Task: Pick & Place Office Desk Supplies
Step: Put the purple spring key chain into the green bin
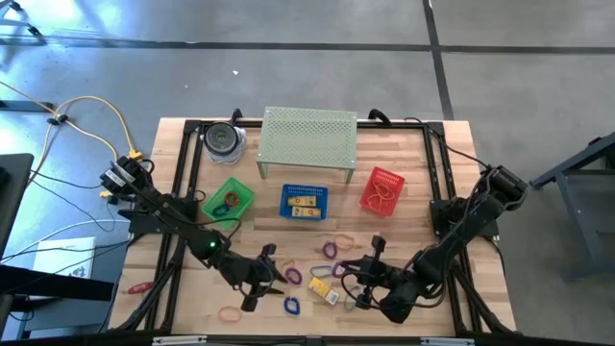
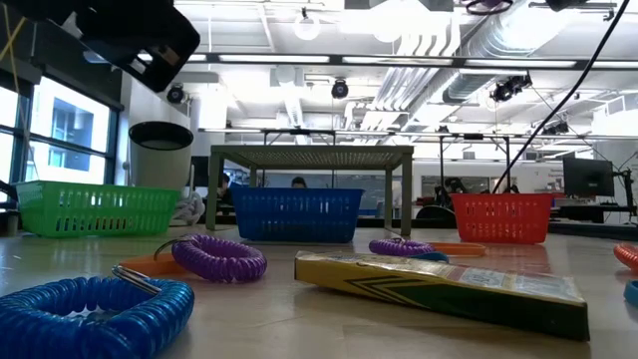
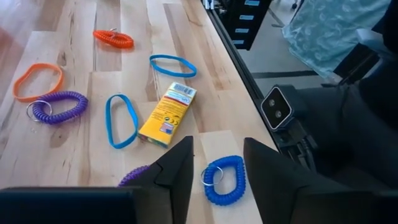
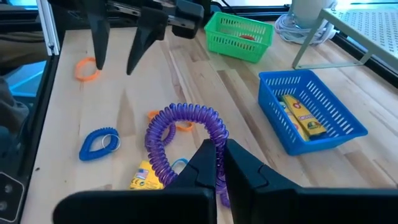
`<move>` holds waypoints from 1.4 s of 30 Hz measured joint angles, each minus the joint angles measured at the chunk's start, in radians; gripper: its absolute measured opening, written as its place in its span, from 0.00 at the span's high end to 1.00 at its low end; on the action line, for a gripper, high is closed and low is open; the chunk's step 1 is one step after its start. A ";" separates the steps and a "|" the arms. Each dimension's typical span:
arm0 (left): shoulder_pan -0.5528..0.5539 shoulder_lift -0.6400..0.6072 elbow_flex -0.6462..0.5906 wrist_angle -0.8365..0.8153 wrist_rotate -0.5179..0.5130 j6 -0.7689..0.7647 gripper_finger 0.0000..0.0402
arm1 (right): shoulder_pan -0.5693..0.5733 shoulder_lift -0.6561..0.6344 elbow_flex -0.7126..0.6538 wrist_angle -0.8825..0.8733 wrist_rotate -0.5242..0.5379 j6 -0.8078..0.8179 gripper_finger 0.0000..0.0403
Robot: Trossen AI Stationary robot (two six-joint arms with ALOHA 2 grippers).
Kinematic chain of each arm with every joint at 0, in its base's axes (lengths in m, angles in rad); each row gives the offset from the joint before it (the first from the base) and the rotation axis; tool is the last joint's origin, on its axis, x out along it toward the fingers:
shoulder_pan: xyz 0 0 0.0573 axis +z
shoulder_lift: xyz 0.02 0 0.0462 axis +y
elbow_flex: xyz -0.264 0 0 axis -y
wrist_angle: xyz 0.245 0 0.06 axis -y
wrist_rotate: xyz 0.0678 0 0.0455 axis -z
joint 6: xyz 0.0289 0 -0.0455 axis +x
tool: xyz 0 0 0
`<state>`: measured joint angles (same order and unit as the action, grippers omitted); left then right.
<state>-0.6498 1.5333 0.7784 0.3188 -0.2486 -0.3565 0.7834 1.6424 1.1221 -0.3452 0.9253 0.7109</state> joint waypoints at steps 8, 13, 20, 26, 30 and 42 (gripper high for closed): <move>0.000 0.000 0.000 0.017 -0.002 -0.004 0.53 | 0.000 0.000 0.000 0.026 0.000 -0.024 0.99; 0.021 0.004 0.000 0.148 -0.068 0.023 0.52 | -0.012 0.006 0.000 0.129 0.045 -0.116 0.99; 0.068 0.048 0.000 0.313 -0.070 0.012 0.52 | -0.032 0.073 0.000 0.346 0.106 -0.316 0.99; 0.095 0.112 0.000 0.382 -0.068 -0.016 0.52 | -0.047 0.160 0.000 0.570 0.121 -0.478 0.99; 0.100 0.156 0.000 0.473 -0.066 -0.017 0.52 | -0.068 0.192 0.000 0.590 0.121 -0.480 0.99; 0.105 0.198 0.000 0.625 -0.071 -0.008 0.52 | -0.087 0.214 0.000 0.613 0.068 -0.469 0.99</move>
<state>-0.5445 1.7317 0.7784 0.9439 -0.3195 -0.3645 0.6968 1.8565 1.1221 0.2676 0.9937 0.2419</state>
